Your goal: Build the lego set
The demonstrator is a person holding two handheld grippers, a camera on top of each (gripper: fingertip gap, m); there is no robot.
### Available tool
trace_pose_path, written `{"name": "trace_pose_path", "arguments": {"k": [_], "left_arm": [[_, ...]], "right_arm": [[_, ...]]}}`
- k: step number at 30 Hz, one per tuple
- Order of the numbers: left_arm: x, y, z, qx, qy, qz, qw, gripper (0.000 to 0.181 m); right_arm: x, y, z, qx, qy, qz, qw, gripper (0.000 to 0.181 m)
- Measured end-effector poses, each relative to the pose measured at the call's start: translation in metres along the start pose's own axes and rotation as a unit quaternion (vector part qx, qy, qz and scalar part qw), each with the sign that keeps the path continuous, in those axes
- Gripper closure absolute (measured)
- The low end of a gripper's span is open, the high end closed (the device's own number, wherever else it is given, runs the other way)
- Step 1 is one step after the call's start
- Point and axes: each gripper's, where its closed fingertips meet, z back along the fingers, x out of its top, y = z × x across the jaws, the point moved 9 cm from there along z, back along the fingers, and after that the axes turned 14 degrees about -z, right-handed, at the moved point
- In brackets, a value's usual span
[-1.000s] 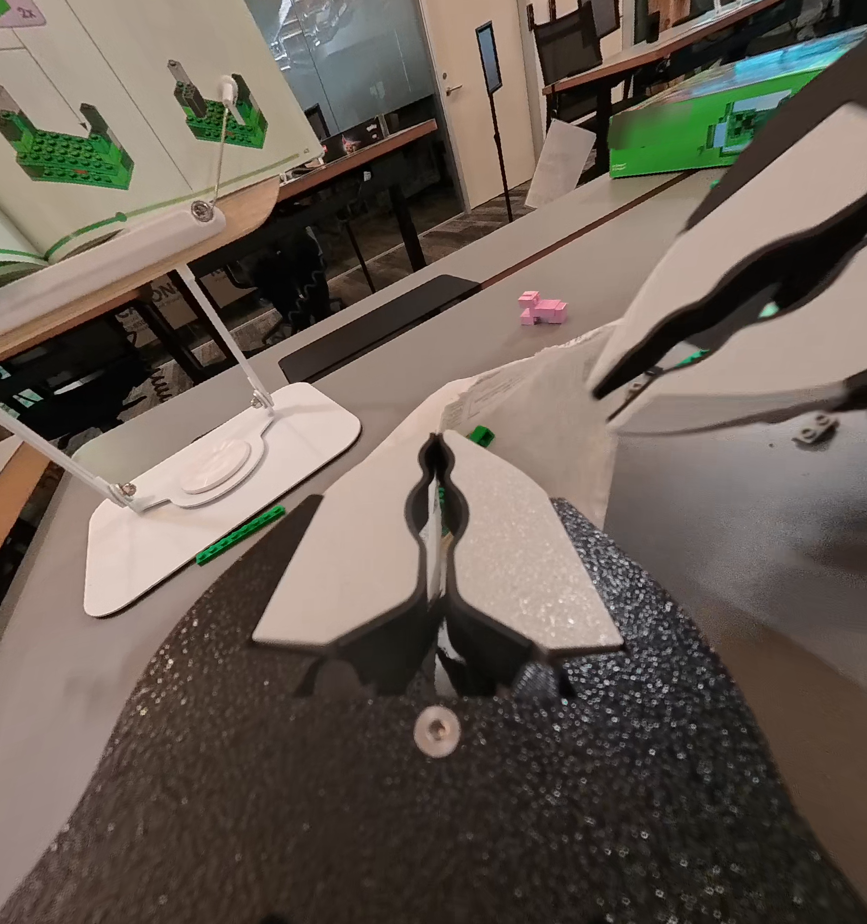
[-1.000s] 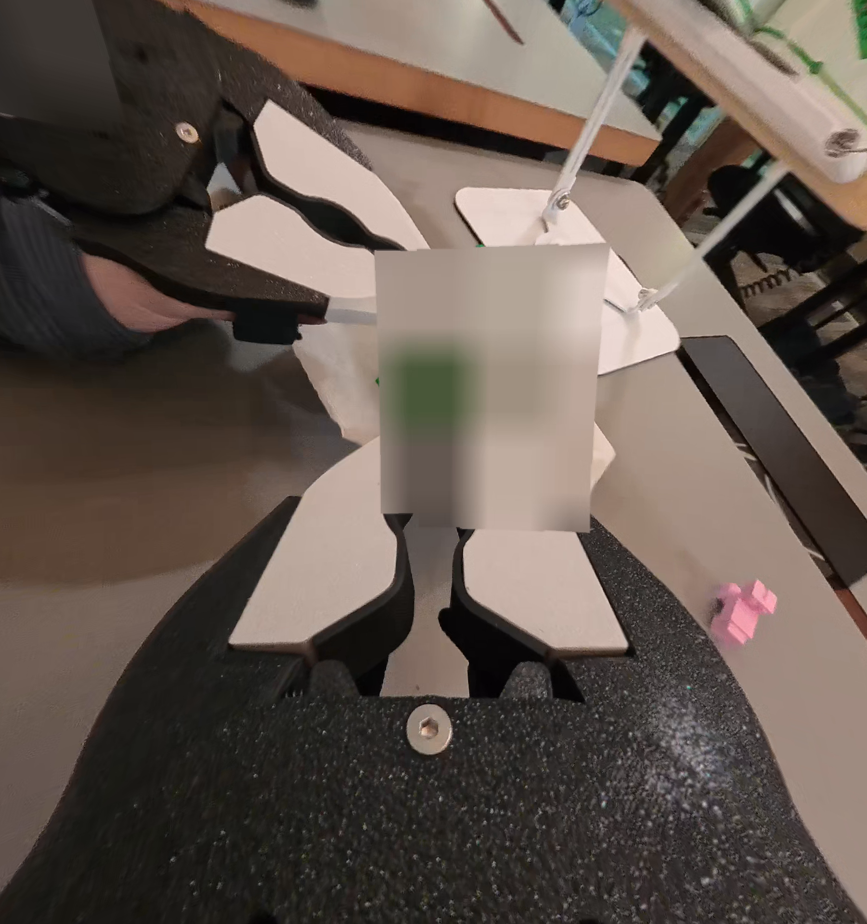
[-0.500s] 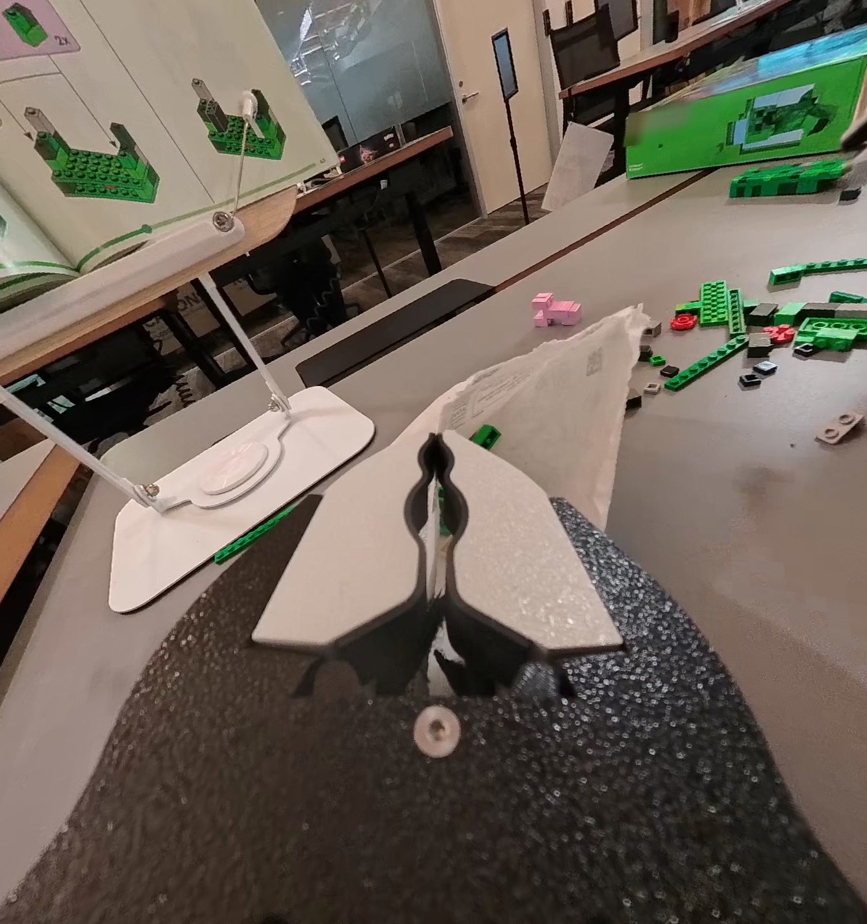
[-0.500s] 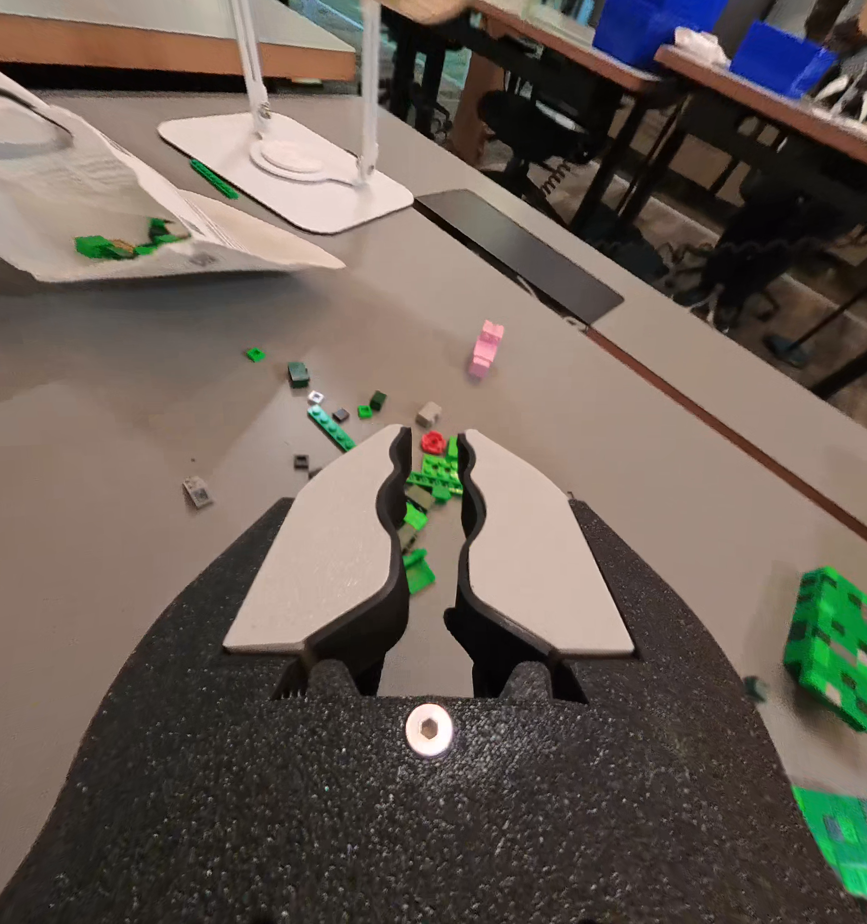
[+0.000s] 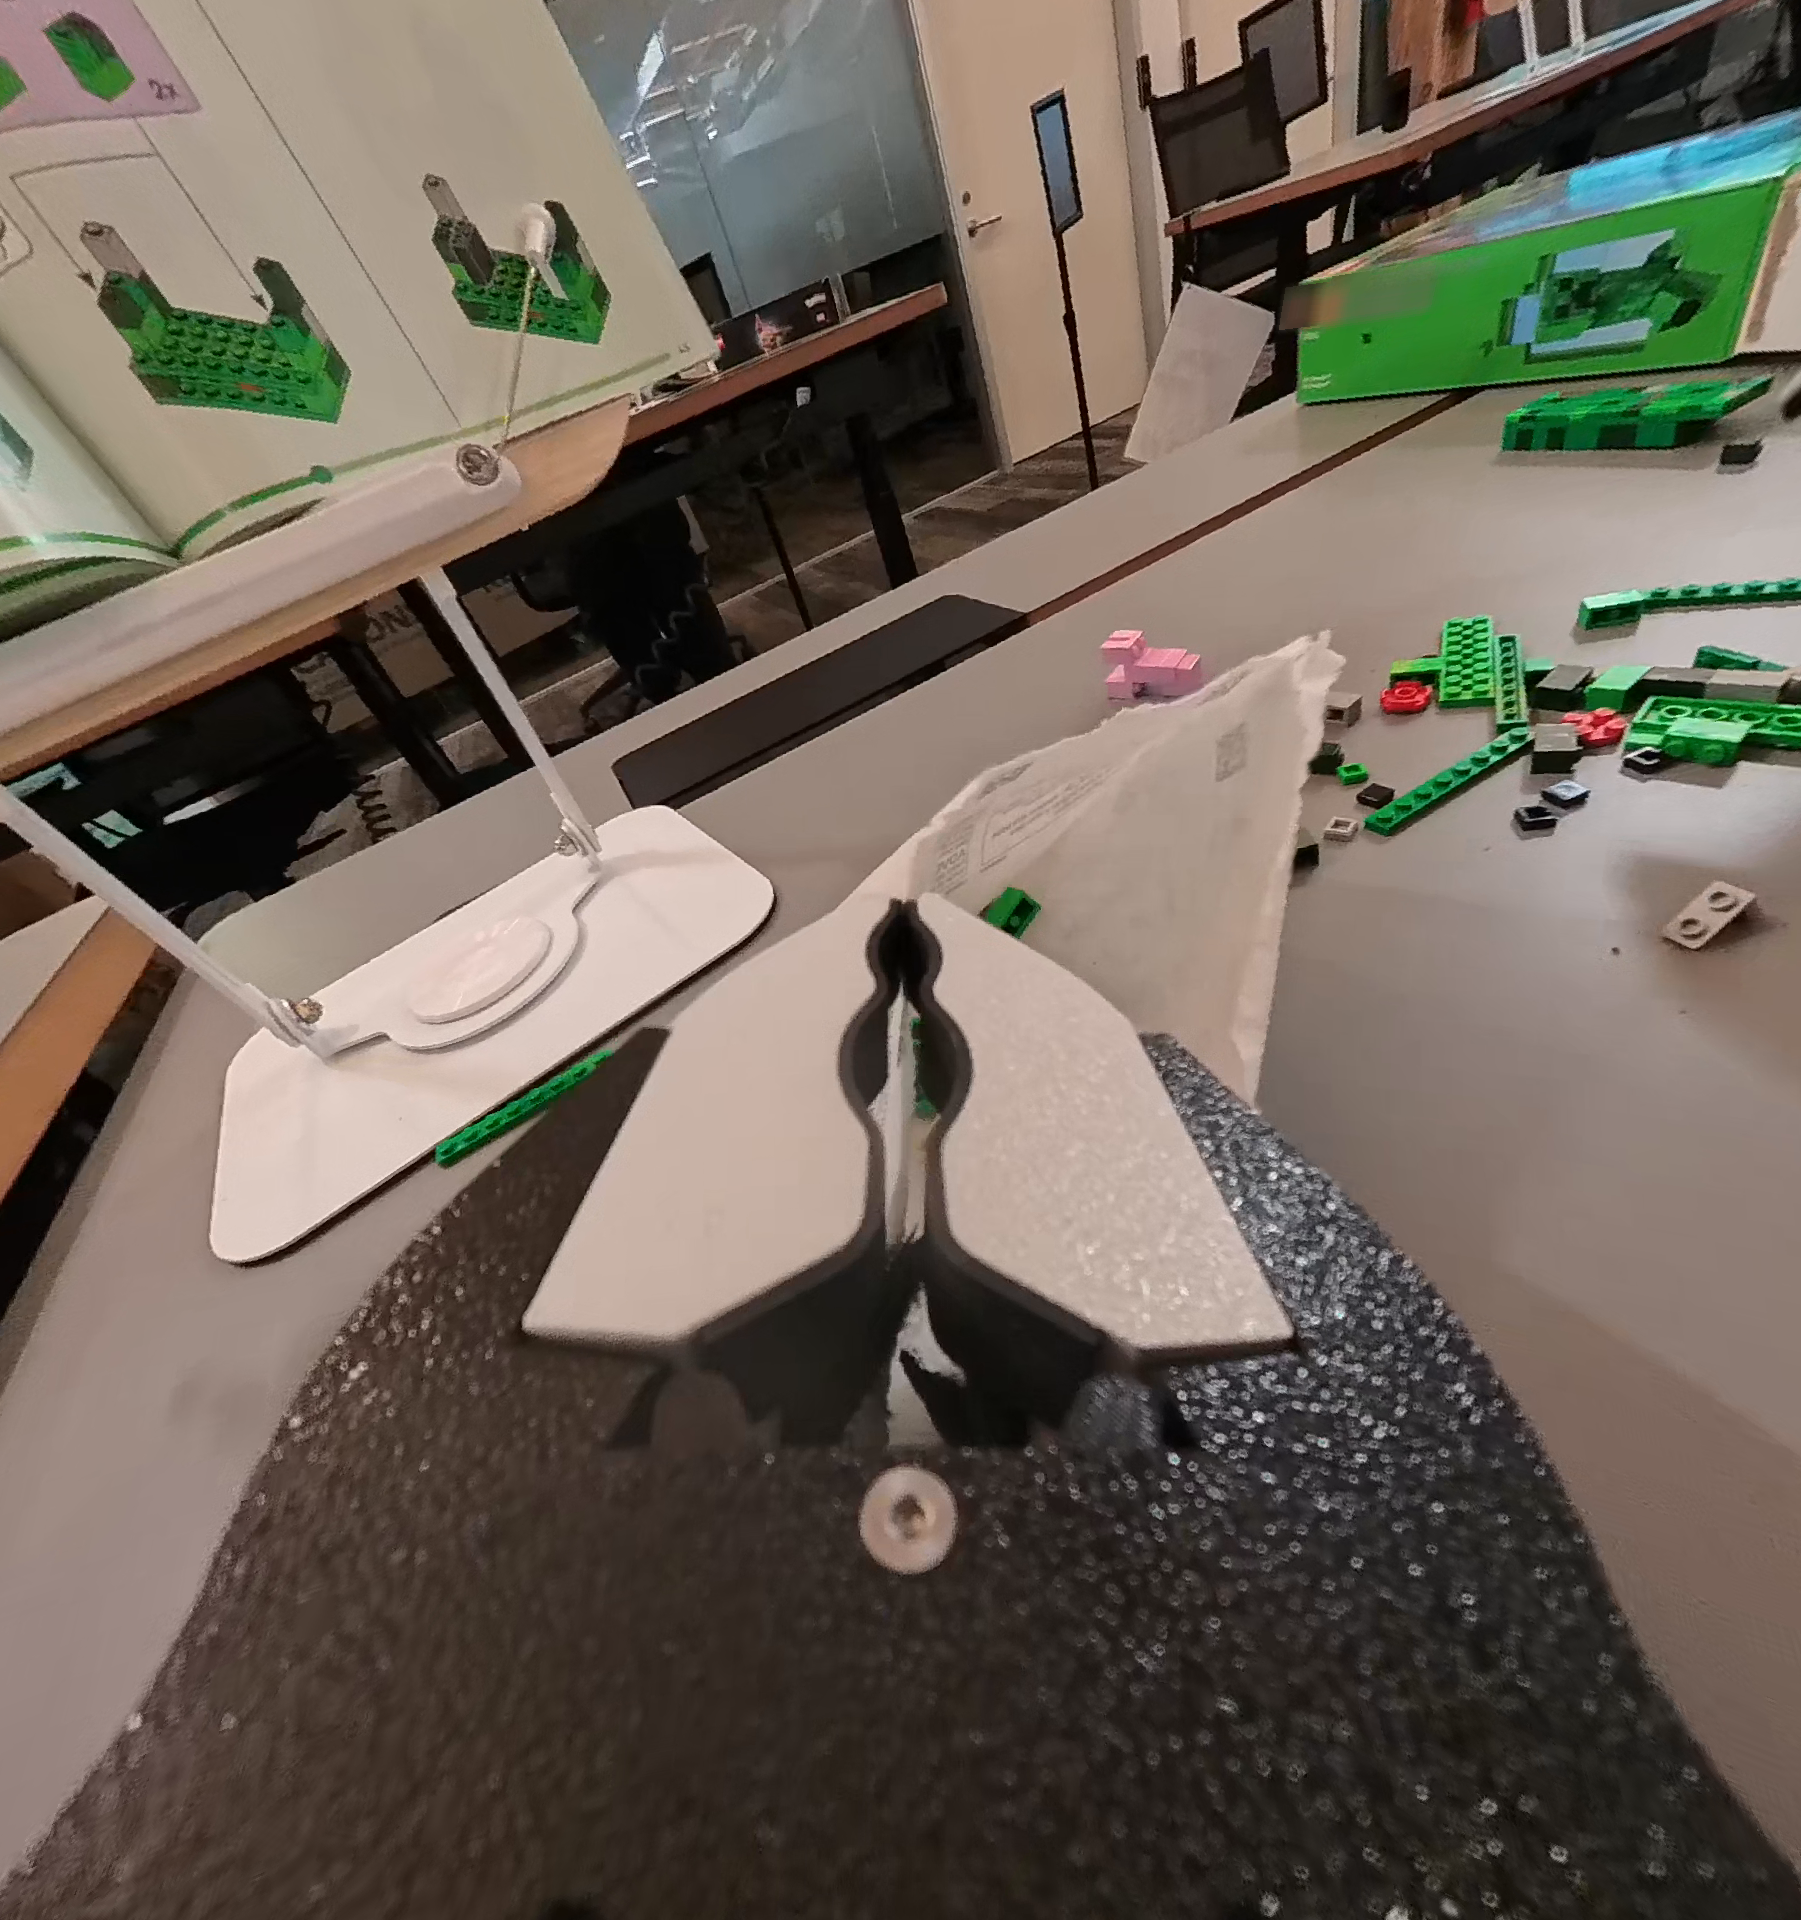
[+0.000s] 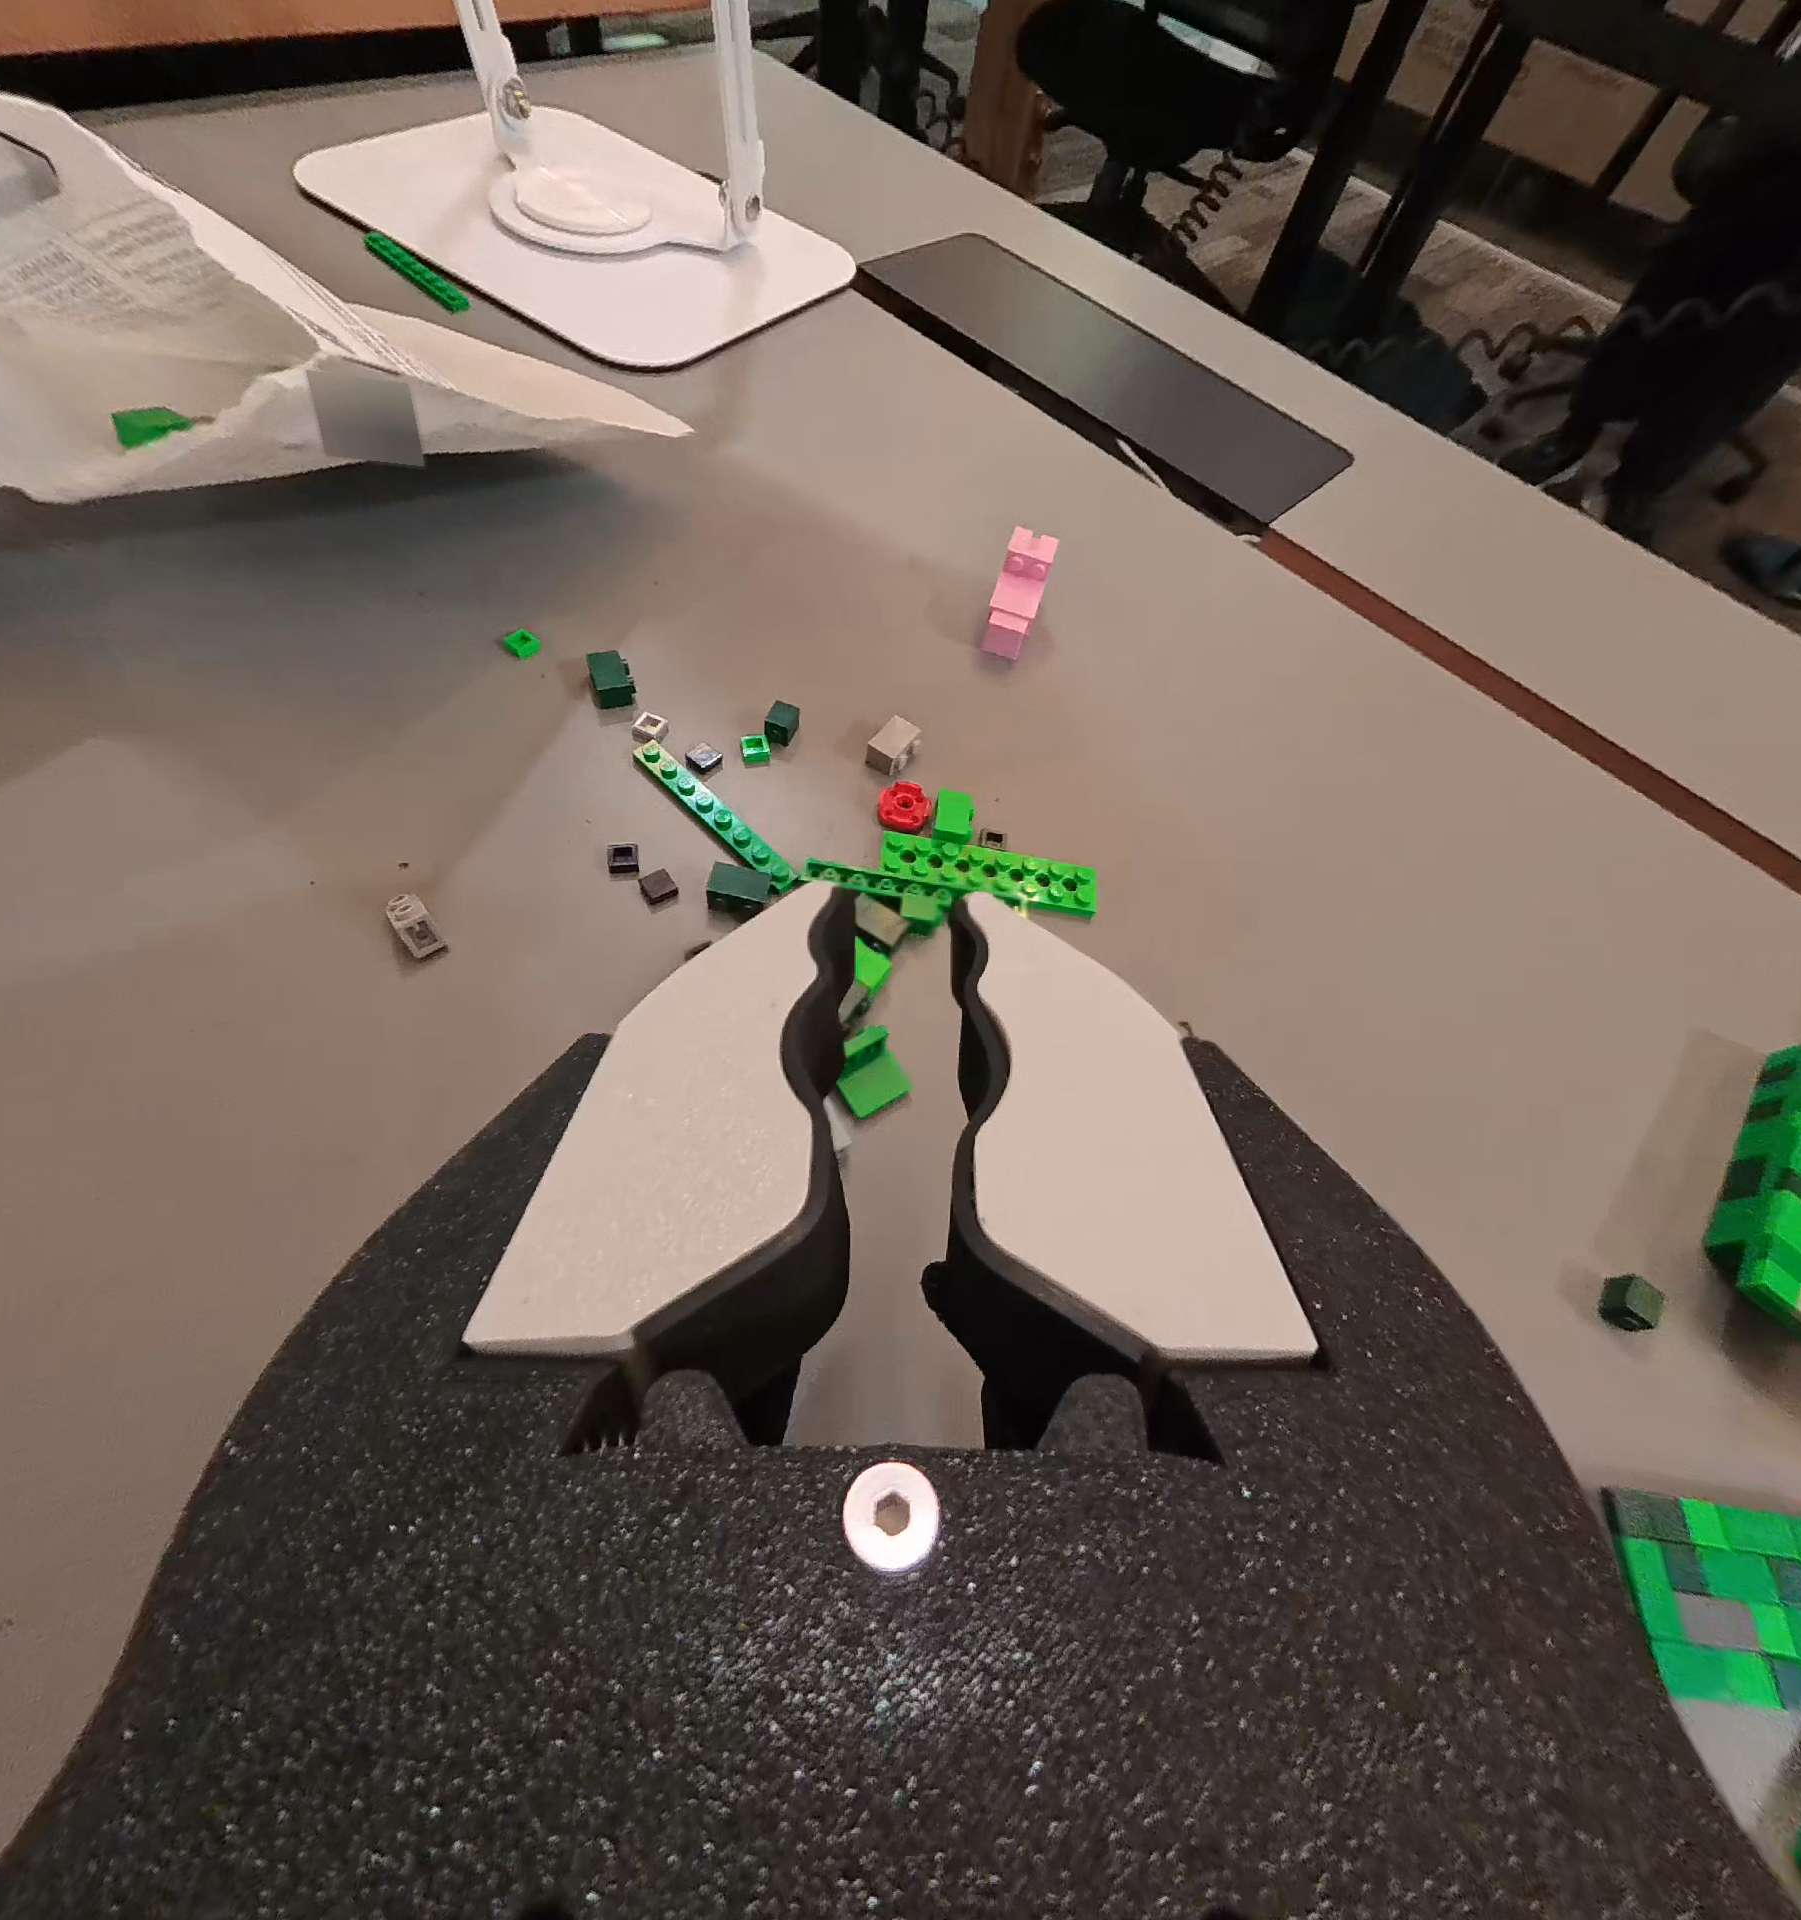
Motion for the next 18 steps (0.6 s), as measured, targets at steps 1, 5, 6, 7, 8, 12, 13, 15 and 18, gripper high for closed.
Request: {"name": "trace_pose_path", "arguments": {"k": [1, 5, 6, 7, 8, 12, 13, 15, 18], "left_arm": [[0.0, 0.0, 0.0, -0.003, 0.0, 0.003, 1.0, 0.181], [0.002, -0.005, -0.002, -0.013, -0.003, -0.005, 1.0, 0.181], [0.003, -0.007, -0.002, -0.014, -0.003, -0.012, 1.0, 0.181], [0.004, -0.008, -0.003, -0.017, -0.002, -0.019, 1.0, 0.181], [0.004, -0.01, -0.003, -0.02, -0.002, -0.025, 1.0, 0.181], [0.005, -0.012, -0.003, -0.021, -0.003, -0.033, 0.999, 0.181], [0.005, -0.011, -0.003, -0.019, -0.004, -0.03, 0.999, 0.181], [0.005, -0.009, -0.002, -0.01, -0.006, -0.025, 1.0, 0.181], [0.008, -0.001, 0.005, 0.029, -0.026, -0.011, 0.999, 0.181]], "right_arm": [[-0.001, 0.001, -0.002, 0.005, 0.004, -0.004, 1.0, 0.165], [-0.006, 0.015, -0.023, 0.056, 0.031, -0.05, 0.997, 0.165], [-0.007, 0.019, -0.031, 0.062, 0.046, -0.06, 0.995, 0.165], [-0.008, 0.023, -0.038, 0.061, 0.062, -0.063, 0.994, 0.165], [-0.009, 0.027, -0.044, 0.056, 0.077, -0.062, 0.993, 0.165], [-0.01, 0.034, -0.059, 0.037, 0.119, -0.057, 0.991, 0.164], [-0.01, 0.034, -0.061, 0.031, 0.126, -0.055, 0.99, 0.164], [-0.009, 0.032, -0.059, 0.015, 0.128, -0.044, 0.991, 0.164], [-0.006, 0.024, -0.047, -0.016, 0.105, -0.03, 0.994, 0.164]]}}
